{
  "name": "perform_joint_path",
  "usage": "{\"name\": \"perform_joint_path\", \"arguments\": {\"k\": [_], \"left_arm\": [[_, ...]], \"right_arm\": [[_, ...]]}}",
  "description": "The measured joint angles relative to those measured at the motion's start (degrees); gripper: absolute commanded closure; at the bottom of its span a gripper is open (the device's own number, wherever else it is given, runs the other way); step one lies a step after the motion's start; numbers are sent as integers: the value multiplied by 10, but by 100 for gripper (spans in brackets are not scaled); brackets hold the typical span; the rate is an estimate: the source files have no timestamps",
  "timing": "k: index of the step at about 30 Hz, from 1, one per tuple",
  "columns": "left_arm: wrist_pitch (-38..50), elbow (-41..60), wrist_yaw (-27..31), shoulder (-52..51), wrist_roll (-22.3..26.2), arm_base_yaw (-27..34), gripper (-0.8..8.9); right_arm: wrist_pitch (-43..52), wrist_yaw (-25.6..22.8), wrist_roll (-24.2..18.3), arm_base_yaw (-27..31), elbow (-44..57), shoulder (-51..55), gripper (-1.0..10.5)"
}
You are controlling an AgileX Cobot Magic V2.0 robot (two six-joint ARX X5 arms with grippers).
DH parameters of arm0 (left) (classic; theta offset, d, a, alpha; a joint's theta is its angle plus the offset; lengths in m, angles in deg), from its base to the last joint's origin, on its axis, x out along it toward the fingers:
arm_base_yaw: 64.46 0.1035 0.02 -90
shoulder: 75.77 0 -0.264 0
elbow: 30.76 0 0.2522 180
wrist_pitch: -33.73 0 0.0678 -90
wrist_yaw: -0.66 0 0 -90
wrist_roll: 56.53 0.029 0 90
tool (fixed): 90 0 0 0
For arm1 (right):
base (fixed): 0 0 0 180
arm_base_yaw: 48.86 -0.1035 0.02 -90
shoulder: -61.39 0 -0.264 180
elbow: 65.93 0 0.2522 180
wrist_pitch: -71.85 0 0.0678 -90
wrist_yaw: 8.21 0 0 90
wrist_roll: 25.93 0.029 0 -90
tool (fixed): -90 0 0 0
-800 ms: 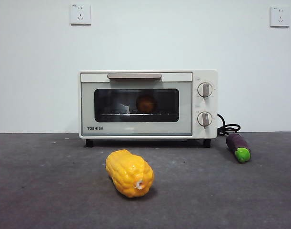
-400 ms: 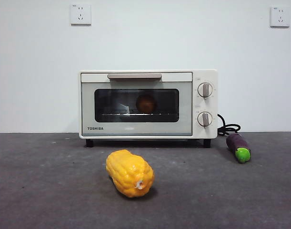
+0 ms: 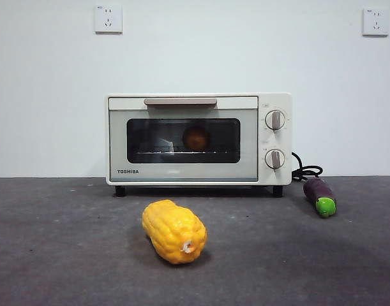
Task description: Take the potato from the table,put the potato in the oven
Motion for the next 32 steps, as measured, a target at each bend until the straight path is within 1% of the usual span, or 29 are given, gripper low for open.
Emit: {"name": "perform_joint_path", "arguments": {"k": [4,10,14,20,24,27,32], "left_arm": [[0,0,0,0,0,0,817],[0,0,0,0,0,0,817],[0,0,0,0,0,0,817],[0,0,0,0,0,0,817],[0,0,0,0,0,0,817],[0,0,0,0,0,0,817],[0,0,0,0,0,0,817]], "right_arm": [[26,0,-1,26,30,15,945],[29,7,-5,50,51,53,945],[30,31,-8,56,57,59,945],[30,40,-16,56,86,69,945],[-4,40,-19,57,101,76,945],[-6,38,-19,57,101,76,945],[-12,5,-19,56,101,81,945]]}}
